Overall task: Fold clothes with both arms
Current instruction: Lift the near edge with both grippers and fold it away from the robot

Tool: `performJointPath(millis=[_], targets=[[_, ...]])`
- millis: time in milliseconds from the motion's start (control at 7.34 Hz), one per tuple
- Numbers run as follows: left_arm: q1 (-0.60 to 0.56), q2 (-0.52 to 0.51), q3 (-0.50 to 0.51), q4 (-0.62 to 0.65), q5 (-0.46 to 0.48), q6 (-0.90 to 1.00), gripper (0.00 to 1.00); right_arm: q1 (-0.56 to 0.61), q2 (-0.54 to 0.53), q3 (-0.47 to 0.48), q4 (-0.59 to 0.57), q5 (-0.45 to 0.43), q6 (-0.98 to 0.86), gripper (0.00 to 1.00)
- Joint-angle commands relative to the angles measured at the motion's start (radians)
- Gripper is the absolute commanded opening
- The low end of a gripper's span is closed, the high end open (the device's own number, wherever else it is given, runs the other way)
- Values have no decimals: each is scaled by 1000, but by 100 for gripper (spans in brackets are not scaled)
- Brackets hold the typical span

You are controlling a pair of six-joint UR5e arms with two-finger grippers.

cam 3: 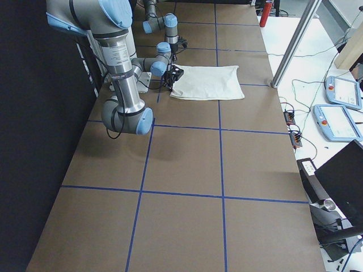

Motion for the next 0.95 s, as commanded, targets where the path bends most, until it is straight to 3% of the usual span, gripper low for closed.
performJointPath(millis=[0,409,545,818], targets=[[5,6,-30,1,-3,2,0,6,-17,51,9,14,-11,0],[133,38,-166,9,32,-15,0,-95,-96,251,12,14,-5,0],[163,87,-225,9,37,-15,0,-98,-100,254,13,14,-8,0],[158,73,-228,8,28,-12,0,-51,-93,228,13,8,-28,0]])
